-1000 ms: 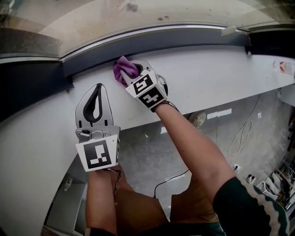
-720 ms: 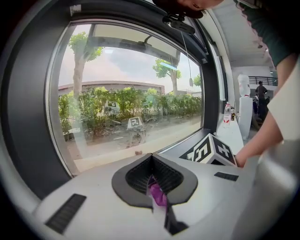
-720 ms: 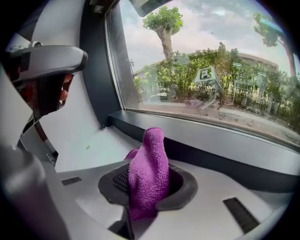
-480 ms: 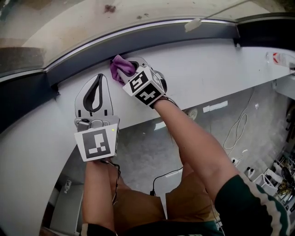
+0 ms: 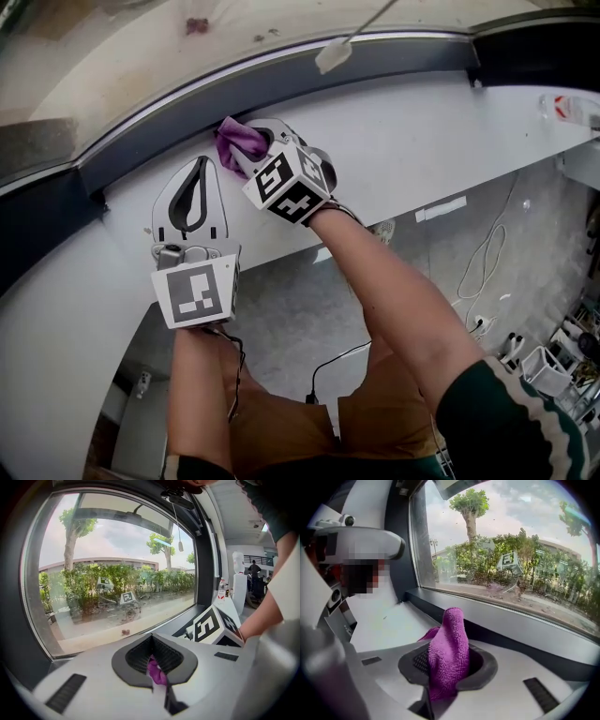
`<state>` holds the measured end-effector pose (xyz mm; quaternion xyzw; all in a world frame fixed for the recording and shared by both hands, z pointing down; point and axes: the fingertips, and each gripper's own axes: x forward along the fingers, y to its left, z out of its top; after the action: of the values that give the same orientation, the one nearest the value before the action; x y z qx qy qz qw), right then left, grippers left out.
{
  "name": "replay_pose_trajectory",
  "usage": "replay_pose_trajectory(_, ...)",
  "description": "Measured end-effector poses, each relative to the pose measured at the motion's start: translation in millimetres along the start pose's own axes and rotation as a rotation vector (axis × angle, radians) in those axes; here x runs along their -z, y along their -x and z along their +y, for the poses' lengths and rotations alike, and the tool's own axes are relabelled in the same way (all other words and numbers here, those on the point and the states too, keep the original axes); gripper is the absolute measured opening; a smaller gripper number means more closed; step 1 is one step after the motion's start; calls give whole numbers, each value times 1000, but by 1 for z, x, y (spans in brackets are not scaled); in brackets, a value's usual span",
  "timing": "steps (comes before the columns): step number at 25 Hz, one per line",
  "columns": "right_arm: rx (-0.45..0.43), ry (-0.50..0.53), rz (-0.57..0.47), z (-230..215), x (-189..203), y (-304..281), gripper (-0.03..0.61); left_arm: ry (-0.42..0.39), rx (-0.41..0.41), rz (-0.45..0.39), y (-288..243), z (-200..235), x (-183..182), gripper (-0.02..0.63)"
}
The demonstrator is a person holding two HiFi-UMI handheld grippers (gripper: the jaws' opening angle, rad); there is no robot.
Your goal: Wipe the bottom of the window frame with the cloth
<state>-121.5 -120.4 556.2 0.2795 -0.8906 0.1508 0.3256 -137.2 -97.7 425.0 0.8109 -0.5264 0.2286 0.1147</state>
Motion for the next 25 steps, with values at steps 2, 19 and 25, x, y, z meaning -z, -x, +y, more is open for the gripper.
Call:
replay_pose_trajectory(2,16,9,0,-6,2,3,100,5,5,5,-5,-6,1,8)
replay_pose_trajectory(19,93,-15,10,-63,31,42,100,16,54,37,-43,-52,-7,8)
replay_pose_trajectory(25,121,-47,3,-83,41,59,100,11,72,64,-57,-74,-10,8)
